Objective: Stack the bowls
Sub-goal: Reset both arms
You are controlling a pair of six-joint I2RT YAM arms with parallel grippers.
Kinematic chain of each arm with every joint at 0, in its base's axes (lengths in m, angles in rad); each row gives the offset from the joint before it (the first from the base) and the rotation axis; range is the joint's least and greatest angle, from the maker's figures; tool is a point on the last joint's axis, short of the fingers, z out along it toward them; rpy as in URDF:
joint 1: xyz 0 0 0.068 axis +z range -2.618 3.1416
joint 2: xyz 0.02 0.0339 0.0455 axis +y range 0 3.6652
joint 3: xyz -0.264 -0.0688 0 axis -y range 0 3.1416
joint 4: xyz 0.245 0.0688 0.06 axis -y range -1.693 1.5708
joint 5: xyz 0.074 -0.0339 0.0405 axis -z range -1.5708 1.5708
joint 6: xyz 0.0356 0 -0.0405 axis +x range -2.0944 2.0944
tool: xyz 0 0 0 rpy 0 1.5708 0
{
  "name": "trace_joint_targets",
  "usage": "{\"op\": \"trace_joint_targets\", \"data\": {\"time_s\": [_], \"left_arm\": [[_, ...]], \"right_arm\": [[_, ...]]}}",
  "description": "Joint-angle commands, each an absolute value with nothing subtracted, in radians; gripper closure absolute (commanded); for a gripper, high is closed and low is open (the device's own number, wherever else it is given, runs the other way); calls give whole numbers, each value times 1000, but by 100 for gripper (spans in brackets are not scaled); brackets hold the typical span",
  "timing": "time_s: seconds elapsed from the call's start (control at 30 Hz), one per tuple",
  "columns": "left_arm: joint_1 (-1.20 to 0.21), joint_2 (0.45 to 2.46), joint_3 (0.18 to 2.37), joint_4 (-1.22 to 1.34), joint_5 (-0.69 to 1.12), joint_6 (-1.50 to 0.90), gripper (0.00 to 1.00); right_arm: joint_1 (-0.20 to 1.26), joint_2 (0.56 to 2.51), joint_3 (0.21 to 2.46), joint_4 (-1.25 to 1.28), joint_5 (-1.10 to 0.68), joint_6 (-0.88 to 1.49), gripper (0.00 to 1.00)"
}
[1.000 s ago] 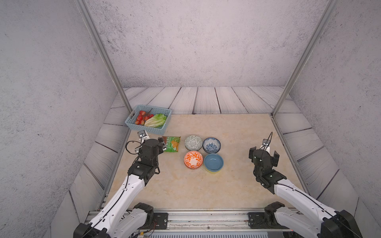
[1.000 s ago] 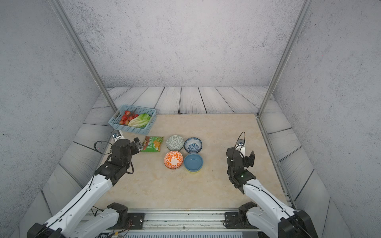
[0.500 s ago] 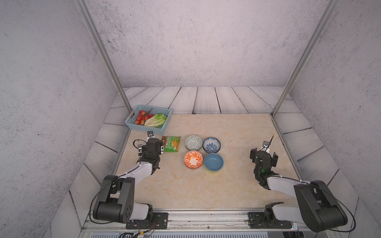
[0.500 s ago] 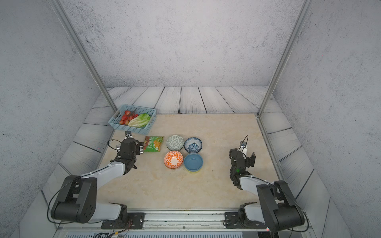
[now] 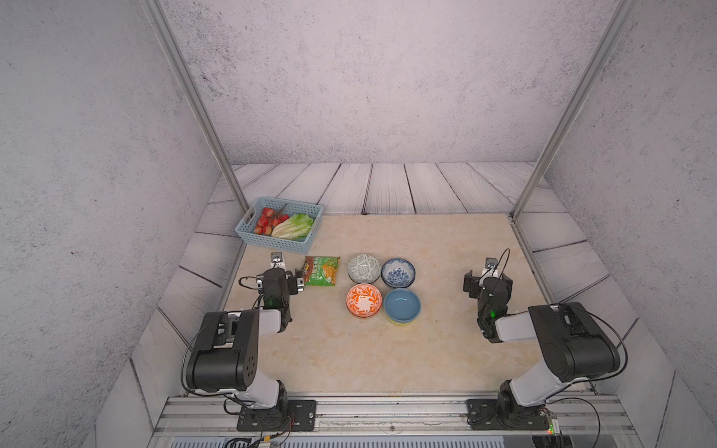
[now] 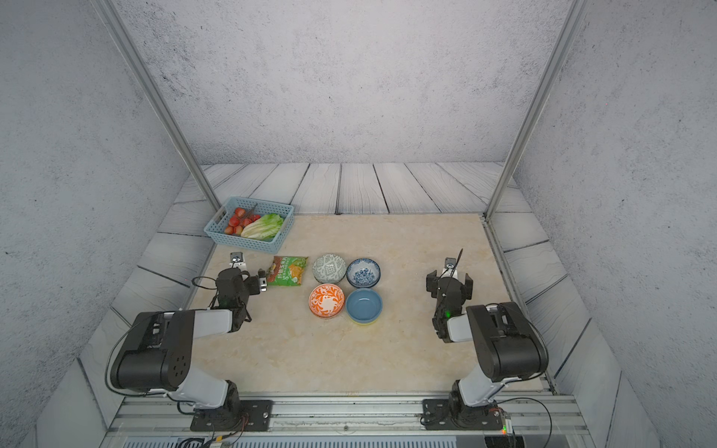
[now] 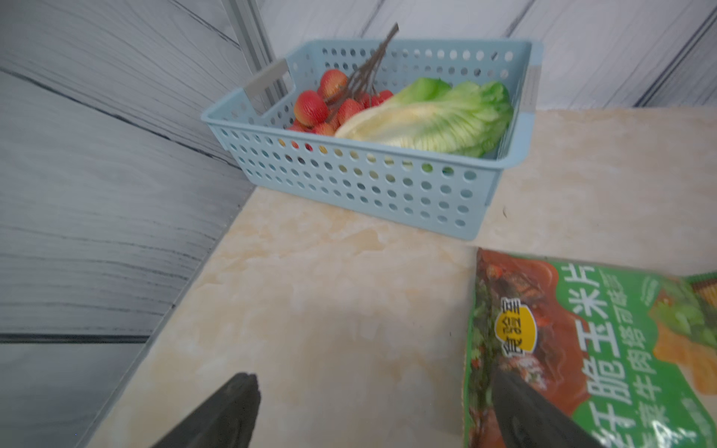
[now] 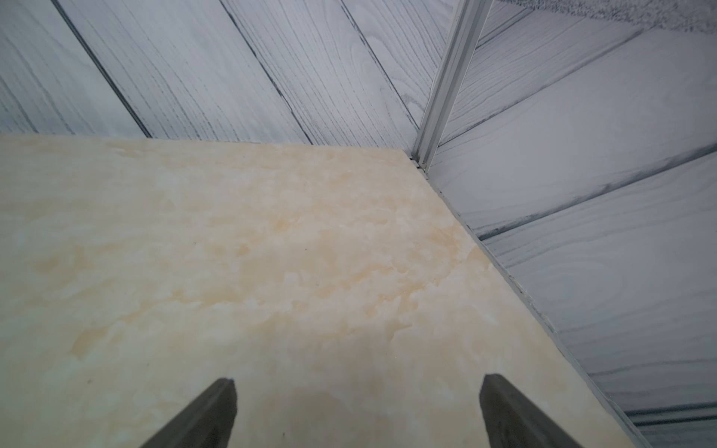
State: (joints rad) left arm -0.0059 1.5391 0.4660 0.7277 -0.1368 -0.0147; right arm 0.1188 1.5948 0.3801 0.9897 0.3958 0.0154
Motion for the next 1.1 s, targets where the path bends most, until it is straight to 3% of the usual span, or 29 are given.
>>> {"op": "trace_joint_targets", "data": {"time_s": [0.0,1.07], "left_arm": [[-6,1548,453,816,-56,-8,0],[-14,1529,466,748,-80,-10,0]], "right_arm": [[106,1584,387,957,340,26,1],[96,1580,393,941,330,33,1]]}}
